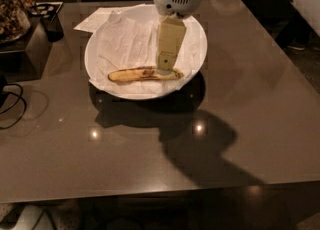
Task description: Pick banana from white bowl
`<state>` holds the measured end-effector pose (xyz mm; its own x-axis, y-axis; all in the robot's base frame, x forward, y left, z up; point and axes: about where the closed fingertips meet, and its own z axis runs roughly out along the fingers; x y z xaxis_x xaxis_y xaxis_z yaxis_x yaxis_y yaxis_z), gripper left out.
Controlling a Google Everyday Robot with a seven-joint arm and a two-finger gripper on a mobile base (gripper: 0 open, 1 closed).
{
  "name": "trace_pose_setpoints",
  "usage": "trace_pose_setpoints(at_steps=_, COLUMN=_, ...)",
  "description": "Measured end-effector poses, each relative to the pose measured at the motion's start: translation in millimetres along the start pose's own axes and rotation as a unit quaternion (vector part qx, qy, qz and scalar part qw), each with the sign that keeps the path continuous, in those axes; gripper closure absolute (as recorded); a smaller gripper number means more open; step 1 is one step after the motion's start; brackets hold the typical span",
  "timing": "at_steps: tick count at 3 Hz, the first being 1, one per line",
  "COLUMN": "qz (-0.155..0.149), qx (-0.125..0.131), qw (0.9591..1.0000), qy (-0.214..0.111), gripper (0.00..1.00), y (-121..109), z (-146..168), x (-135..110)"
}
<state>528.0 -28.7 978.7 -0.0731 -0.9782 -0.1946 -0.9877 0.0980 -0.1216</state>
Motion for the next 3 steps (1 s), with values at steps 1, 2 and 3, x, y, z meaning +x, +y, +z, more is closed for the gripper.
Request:
trace_pose_setpoints(at_steps=1, qz=-0.009, qx=-0.004, qw=0.9999, qy=0.005, gripper=0.22, y=-6.8, z=9.6, x=-17.1)
trace_pose_setpoints(at_steps=2, qz=-0.009, qx=-0.007, qw=0.9998, qy=0.014, gripper=0.28, y=-17.3, z=21.8, x=-23.7)
trace_pose_setpoints(at_steps=3, qz=0.000, qx=-0.013, qw=0.9996, qy=0.027, gripper=0.32, y=-28.8, z=37.6, x=-22.5)
